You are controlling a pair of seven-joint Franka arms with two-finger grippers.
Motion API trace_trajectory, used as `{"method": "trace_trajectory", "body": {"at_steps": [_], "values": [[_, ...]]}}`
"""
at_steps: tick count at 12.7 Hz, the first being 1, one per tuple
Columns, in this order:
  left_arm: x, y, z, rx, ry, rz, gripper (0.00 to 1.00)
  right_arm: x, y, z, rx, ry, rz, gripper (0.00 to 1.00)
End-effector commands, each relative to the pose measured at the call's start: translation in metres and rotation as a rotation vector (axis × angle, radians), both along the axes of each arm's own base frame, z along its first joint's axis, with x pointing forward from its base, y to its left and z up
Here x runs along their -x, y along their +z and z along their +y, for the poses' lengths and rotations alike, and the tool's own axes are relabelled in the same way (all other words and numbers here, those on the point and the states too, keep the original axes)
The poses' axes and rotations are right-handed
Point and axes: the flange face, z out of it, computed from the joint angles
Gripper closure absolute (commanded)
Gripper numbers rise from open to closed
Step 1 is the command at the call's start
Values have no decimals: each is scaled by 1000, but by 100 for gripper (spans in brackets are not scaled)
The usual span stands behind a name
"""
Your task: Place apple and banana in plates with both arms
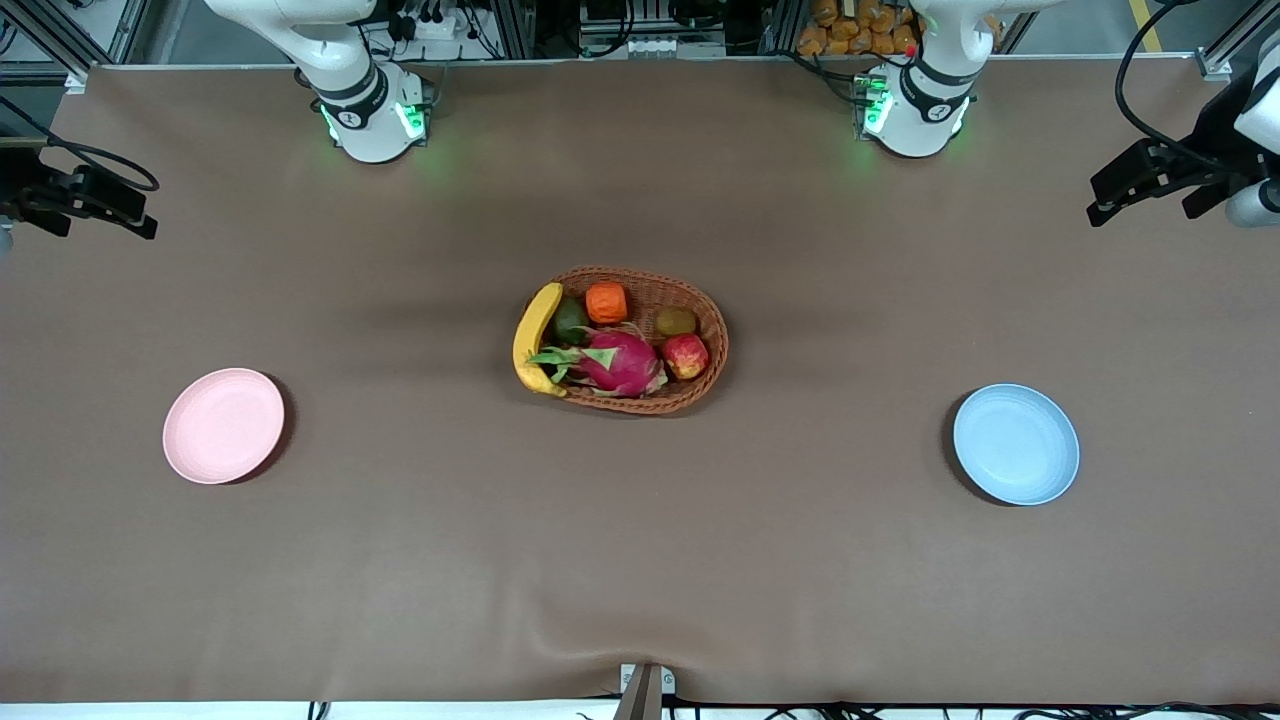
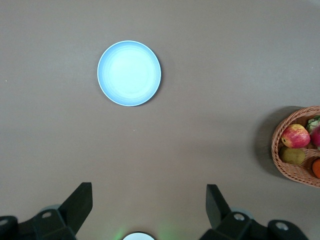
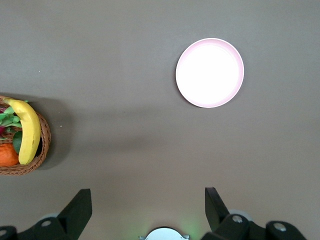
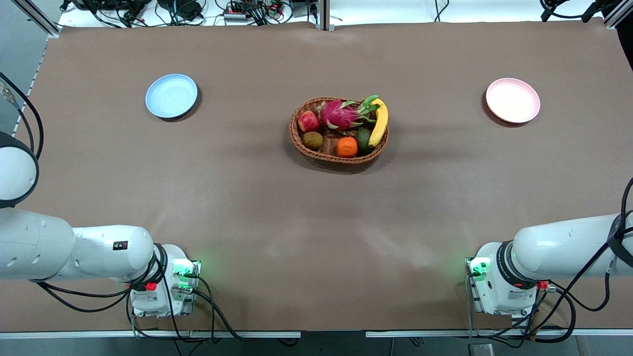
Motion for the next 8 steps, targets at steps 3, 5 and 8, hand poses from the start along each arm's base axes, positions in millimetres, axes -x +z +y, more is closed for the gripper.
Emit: {"method": "trace_trajectory", "body": {"at_steps": [3,5,8], "values": [[-1,0,-3,-2,-1,13,0,-2,-9,5,-47,-8,20,0],[0,-3,-3,-3,-3,24,0,-5,-20,10,-93,-8,38,0],[-2,-6,-5,-4,-4,30,0,-14,-35,24,-166,4,68,0]]}}
